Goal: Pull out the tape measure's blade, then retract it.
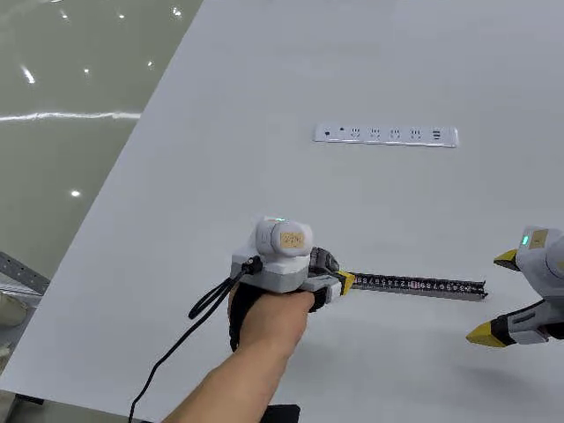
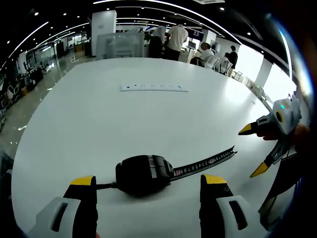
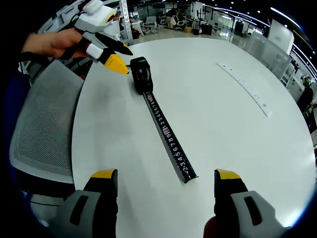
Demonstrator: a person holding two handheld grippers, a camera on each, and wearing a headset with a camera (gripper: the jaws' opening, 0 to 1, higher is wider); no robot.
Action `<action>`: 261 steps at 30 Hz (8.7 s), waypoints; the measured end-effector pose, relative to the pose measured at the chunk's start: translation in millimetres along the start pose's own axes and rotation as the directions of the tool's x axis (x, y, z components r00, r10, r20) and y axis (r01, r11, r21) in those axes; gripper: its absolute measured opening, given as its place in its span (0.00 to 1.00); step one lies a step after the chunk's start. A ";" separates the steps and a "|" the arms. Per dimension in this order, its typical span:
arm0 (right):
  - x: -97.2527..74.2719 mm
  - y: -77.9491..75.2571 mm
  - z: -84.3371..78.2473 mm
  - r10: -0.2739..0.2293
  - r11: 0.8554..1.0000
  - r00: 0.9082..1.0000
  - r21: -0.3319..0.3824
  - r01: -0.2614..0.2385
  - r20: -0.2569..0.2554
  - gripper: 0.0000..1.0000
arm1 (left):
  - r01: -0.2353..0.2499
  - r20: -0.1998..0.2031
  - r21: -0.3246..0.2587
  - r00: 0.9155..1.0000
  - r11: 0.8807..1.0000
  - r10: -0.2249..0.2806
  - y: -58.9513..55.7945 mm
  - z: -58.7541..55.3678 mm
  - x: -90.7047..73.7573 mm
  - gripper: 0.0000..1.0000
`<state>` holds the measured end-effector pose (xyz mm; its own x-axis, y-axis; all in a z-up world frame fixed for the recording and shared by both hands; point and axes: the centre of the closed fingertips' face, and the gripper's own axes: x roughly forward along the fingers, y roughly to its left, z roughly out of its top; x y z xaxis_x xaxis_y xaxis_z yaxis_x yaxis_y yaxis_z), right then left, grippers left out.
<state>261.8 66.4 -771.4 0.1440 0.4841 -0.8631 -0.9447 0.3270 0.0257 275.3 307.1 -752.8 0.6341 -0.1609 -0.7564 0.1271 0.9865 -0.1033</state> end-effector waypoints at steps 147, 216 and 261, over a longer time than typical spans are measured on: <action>56.5 -18.7 0.2 0.164 0.948 0.983 -0.263 -0.180 -0.080 0.10 | 0.008 0.005 -0.077 1.000 0.997 -0.008 7.2 -9.9 41.8 0.55; 90.4 4.9 55.0 0.228 0.923 0.973 -0.310 -0.227 -0.033 0.10 | 0.038 0.019 -0.075 0.999 0.996 -0.037 6.0 -10.3 38.6 0.54; 98.0 2.6 58.5 0.235 0.919 0.971 -0.317 -0.234 -0.036 0.10 | 0.026 0.009 -0.124 1.000 0.992 -0.025 8.4 -11.8 47.2 0.56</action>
<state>290.6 162.2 -826.4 -0.0930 0.5178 -0.8504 -0.9953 -0.0705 0.0659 297.3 308.1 -797.0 0.6374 -0.1858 -0.7478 0.0479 0.9782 -0.2023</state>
